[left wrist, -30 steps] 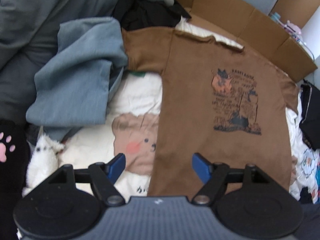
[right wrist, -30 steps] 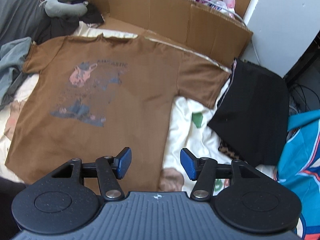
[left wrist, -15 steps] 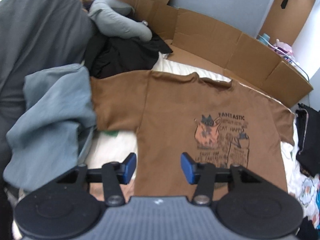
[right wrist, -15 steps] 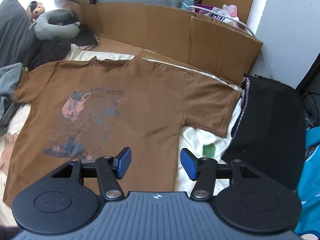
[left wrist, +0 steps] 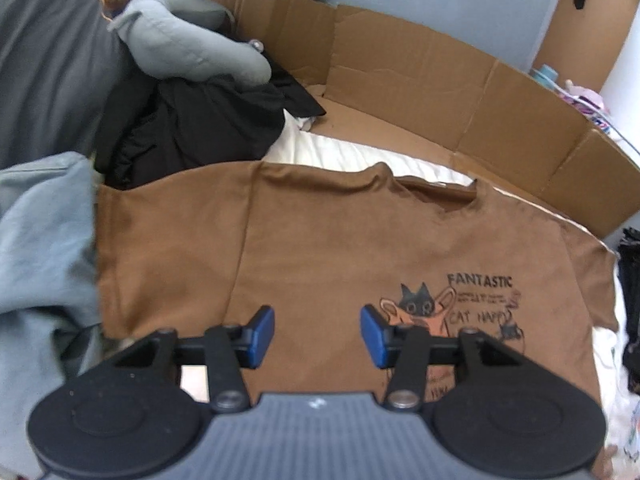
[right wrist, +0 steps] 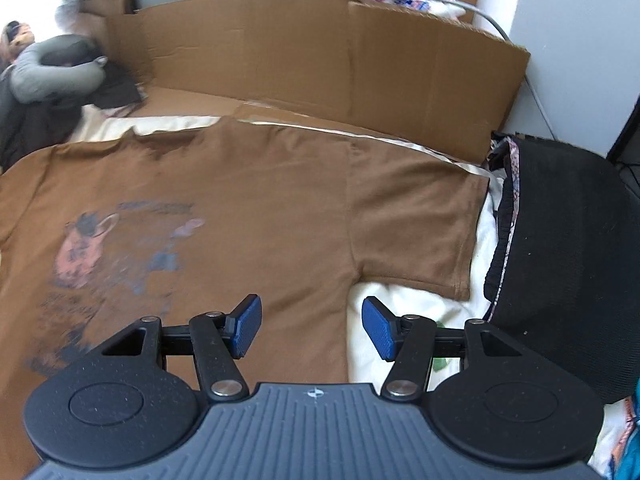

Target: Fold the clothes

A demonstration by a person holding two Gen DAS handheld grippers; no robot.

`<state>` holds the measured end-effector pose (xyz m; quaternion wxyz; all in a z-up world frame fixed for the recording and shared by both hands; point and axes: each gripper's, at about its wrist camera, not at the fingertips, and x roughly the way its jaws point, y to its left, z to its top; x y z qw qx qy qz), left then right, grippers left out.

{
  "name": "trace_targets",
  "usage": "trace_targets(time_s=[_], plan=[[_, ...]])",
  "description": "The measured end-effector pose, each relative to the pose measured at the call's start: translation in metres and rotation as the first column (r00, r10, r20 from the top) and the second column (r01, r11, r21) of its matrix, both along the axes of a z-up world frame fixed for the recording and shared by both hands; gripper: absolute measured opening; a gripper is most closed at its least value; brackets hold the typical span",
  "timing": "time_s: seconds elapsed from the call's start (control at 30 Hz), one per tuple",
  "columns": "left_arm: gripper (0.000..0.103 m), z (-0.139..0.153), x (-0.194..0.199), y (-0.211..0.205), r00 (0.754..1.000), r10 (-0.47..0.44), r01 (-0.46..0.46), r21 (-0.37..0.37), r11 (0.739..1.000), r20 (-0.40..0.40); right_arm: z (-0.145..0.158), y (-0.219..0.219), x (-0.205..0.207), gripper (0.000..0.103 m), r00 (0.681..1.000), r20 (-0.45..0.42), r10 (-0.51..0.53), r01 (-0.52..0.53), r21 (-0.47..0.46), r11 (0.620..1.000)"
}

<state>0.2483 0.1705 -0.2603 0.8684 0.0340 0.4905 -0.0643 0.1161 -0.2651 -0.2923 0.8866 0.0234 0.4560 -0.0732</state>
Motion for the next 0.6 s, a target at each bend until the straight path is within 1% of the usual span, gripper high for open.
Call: trace_targets(time_s=[0.17, 0.2, 0.27, 0.43, 0.5, 0.6], plan=[[0.048, -0.034, 0.033, -0.012, 1.000, -0.008, 0.008, 0.014, 1.000, 0.005, -0.029, -0.016, 0.021, 0.062, 0.998, 0.022, -0.055, 0.055, -0.021, 0.998], [0.047, -0.040, 0.041, -0.014, 1.000, -0.010, 0.010, 0.015, 1.000, 0.006, -0.035, -0.019, 0.025, 0.062, 0.997, 0.026, -0.066, 0.067, -0.025, 0.997], [0.041, -0.051, 0.057, -0.018, 1.000, -0.018, 0.018, 0.017, 1.000, 0.015, -0.044, -0.026, 0.033, 0.062, 0.995, 0.039, -0.087, 0.088, -0.030, 0.996], [0.036, -0.070, 0.097, -0.028, 0.999, -0.014, 0.014, -0.004, 1.000, 0.040, -0.058, -0.038, 0.039, 0.062, 0.987, 0.077, -0.139, 0.142, -0.041, 0.989], [0.033, -0.076, 0.113, -0.032, 0.999, -0.012, 0.013, -0.014, 1.000, 0.049, -0.063, -0.039, 0.042, 0.062, 0.985, 0.083, -0.153, 0.157, -0.043, 0.987], [0.033, -0.084, 0.133, -0.039, 0.997, -0.029, 0.030, -0.009, 1.000, 0.069, -0.068, -0.040, 0.047, 0.062, 0.983, 0.092, -0.160, 0.166, -0.057, 0.984]])
